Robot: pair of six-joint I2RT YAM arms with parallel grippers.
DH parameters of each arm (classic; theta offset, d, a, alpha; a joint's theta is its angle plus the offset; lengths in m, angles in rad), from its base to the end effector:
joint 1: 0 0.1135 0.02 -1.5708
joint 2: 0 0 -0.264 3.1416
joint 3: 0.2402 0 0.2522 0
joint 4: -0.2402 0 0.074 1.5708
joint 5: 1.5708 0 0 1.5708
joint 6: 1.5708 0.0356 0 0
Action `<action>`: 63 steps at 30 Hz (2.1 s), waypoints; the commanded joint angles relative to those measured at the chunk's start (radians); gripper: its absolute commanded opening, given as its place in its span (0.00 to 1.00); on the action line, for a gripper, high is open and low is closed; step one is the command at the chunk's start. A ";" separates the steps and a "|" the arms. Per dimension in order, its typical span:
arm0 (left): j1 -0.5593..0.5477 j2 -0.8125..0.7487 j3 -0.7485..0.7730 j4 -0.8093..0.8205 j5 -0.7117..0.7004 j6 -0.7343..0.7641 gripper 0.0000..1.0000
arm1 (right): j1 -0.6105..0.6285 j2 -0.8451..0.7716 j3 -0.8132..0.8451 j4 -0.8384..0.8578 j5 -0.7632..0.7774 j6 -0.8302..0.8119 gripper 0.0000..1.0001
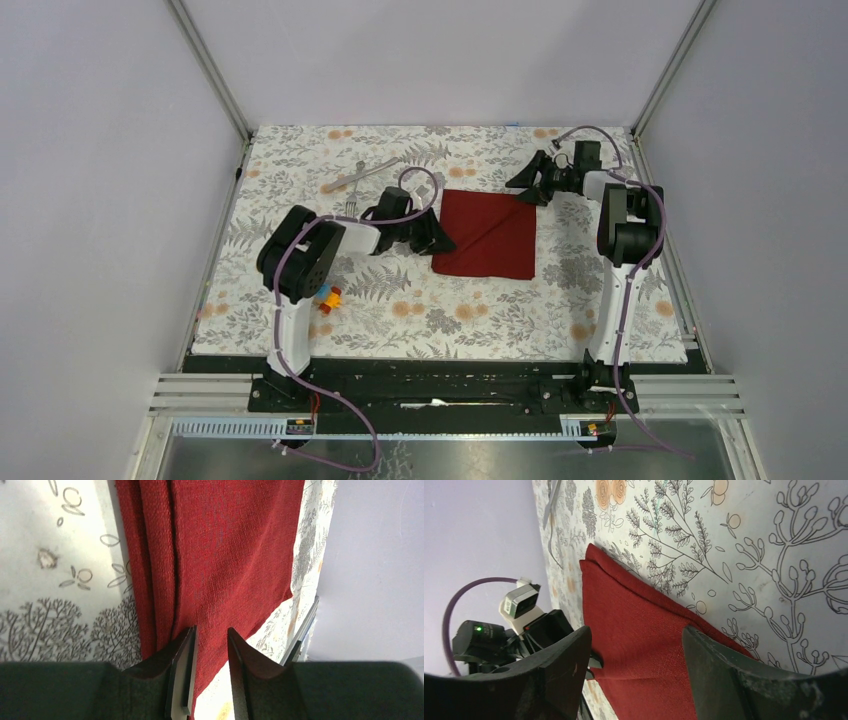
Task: Fold the napkin into a case and place the utensils inside
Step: Smooth out the upper triangle-folded napkin at the center of the board, then move the upper triangle-folded napkin to the center of the board, then pick up the upper triangle-folded napkin from the center of the board.
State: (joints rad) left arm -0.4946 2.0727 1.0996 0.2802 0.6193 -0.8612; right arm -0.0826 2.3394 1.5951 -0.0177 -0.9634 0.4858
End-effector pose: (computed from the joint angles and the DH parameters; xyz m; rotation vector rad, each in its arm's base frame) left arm 0.3543 -0.2146 0.1104 -0.0860 2.5141 -1.3524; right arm 0.4933 -0.0115 0.1164 0.1451 2.2610 1.3219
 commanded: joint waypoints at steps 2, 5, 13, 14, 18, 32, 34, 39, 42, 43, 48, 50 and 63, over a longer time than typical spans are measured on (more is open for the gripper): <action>0.003 -0.094 -0.080 -0.045 -0.058 0.037 0.43 | 0.026 -0.082 0.044 -0.209 0.126 -0.164 0.76; 0.001 -0.181 -0.078 -0.062 -0.032 0.029 0.55 | 0.061 -0.184 0.048 -0.299 0.222 -0.188 0.78; 0.031 -0.260 -0.054 -0.179 -0.083 0.098 0.69 | 0.217 -0.458 -0.202 -0.344 0.433 -0.132 0.81; 0.035 -0.244 -0.045 -0.190 -0.081 0.108 0.69 | 0.243 -0.491 -0.245 -0.337 0.445 -0.130 0.79; 0.033 -0.156 0.009 -0.230 -0.106 0.168 0.69 | 0.303 -0.595 -0.437 -0.252 0.432 -0.092 0.64; -0.081 -0.142 -0.227 0.005 -0.157 -0.023 0.30 | 0.256 -0.696 -0.749 -0.251 0.758 -0.099 0.28; -0.117 -0.160 -0.297 0.099 -0.142 -0.101 0.26 | 0.254 -0.701 -0.734 -0.272 0.792 -0.124 0.28; -0.166 -0.220 -0.404 0.245 -0.090 -0.209 0.31 | 0.288 -0.767 -0.678 -0.345 0.843 -0.209 0.36; -0.171 -0.296 -0.428 0.222 -0.080 -0.208 0.39 | 0.358 -0.805 -0.645 -0.402 0.922 -0.229 0.45; -0.165 -0.339 -0.441 0.189 -0.101 -0.193 0.45 | 0.391 -0.815 -0.635 -0.419 0.935 -0.232 0.49; -0.060 -0.570 -0.545 0.027 -0.162 -0.131 0.61 | 0.599 -0.853 -0.597 -0.489 0.955 -0.241 0.67; 0.012 -0.658 -0.577 -0.038 -0.161 -0.107 0.64 | 0.680 -0.838 -0.568 -0.523 0.952 -0.238 0.69; 0.165 -0.928 -0.572 -0.279 -0.191 0.005 0.71 | 0.953 -0.584 -0.354 -0.640 1.115 -0.136 0.42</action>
State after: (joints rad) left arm -0.3473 1.1599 0.5262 0.0399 0.4286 -0.8955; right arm 0.8616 1.7123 1.2030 -0.5941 0.0757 0.3134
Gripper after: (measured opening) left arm 0.711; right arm 0.403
